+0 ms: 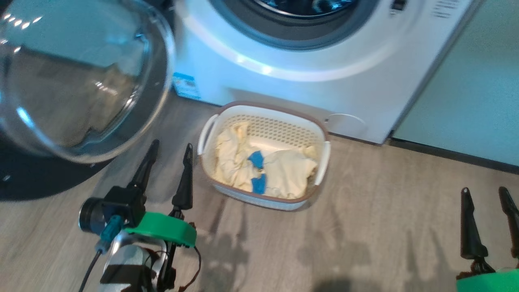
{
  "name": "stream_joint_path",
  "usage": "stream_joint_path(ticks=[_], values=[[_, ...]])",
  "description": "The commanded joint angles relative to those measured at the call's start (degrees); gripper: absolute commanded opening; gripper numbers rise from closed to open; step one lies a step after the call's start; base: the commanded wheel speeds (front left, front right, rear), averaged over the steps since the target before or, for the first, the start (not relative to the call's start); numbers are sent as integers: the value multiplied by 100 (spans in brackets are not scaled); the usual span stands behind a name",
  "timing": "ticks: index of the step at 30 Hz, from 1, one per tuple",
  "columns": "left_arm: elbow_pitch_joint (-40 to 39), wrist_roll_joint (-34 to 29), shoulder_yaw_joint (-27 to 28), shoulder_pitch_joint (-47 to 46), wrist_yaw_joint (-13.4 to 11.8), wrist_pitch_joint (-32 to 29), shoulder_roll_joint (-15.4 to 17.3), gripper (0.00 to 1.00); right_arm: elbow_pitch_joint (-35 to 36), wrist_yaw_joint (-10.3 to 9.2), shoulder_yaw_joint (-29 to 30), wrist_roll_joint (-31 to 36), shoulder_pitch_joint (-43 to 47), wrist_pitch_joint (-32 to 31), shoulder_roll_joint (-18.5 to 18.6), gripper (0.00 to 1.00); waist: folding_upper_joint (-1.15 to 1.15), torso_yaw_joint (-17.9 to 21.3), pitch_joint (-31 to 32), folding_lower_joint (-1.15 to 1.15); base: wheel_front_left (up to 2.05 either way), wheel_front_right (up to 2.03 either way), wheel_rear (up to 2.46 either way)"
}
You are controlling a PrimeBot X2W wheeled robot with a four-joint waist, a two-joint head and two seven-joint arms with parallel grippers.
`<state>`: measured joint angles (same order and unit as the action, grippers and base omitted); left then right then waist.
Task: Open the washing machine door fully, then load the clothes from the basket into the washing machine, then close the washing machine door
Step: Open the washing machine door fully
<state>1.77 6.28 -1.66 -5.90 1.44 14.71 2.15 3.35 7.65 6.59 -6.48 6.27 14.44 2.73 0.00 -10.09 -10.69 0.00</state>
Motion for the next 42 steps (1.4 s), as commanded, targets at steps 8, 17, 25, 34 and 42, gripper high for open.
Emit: stream_joint_path(ticks=[8,17,25,34,42], values=[[130,-39,189,-178,28,-78,229,100,283,-16,-245,-144,-183,55,17,100,0,961,213,0,0,0,0],[244,-38,234,-153,-50,-222,341,100,291,-16,-333,-236,-105,55,16,100,0,1371,334,0,0,0,0],[262,-38,288,-5,-193,-354,392,100,252,-16,-334,-268,-9,55,15,100,0,1460,453,0,0,0,0],[220,-10,260,143,-259,-391,404,100,220,-16,-317,-275,69,55,15,100,0,1362,541,0,0,0,0],[192,19,222,192,-296,-409,416,100,210,-16,-330,-281,84,56,15,100,0,1340,564,0,0,0,0]])
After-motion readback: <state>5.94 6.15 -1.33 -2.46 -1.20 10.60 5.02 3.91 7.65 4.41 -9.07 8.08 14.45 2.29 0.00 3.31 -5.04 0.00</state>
